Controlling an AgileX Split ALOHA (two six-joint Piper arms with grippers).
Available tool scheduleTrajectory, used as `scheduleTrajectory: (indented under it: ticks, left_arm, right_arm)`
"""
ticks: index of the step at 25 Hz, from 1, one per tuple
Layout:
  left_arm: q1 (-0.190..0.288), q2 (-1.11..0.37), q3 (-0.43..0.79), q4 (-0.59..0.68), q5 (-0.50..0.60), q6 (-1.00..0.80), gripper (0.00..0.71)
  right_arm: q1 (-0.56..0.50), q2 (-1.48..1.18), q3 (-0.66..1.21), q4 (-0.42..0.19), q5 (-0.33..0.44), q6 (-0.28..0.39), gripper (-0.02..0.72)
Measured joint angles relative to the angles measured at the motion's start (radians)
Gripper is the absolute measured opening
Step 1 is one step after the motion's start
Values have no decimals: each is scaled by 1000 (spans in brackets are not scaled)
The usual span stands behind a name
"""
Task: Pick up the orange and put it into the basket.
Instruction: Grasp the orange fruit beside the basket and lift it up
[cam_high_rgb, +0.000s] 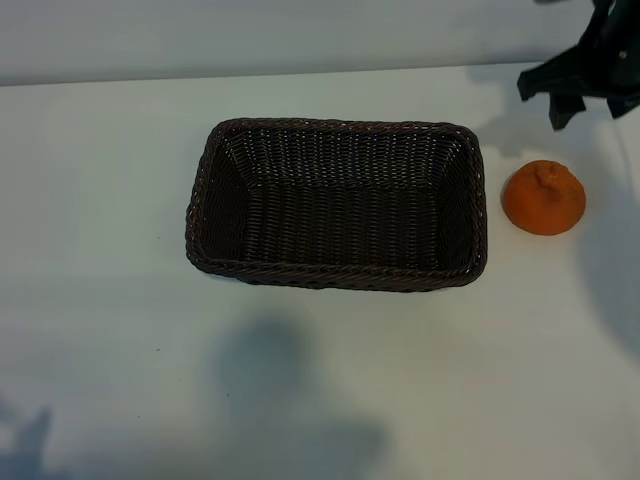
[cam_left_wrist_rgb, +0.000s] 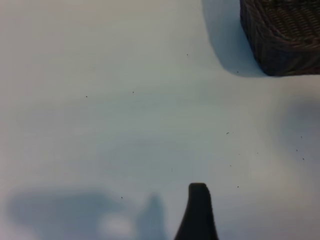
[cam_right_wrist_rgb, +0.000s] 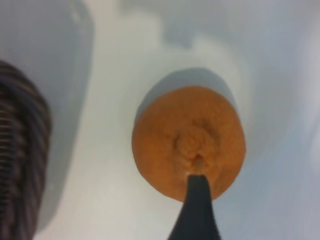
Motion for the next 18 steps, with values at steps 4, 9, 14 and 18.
scheduleTrajectory:
  ticks: [4,9,14,18]
  left_arm:
    - [0,0,0,0,0,0,591]
    - [0,0,0,0,0,0,591]
    - [0,0,0,0,0,0,591]
    - [0,0,0,0,0,-1,591]
  right_arm:
    - [-3,65,0,15,6,-4,568]
    - [-3,111,0,33,9,-12,568]
    - [-3,129,-2,76,-7,-26,568]
    - [-3,160,-2,101,-13,-43,568]
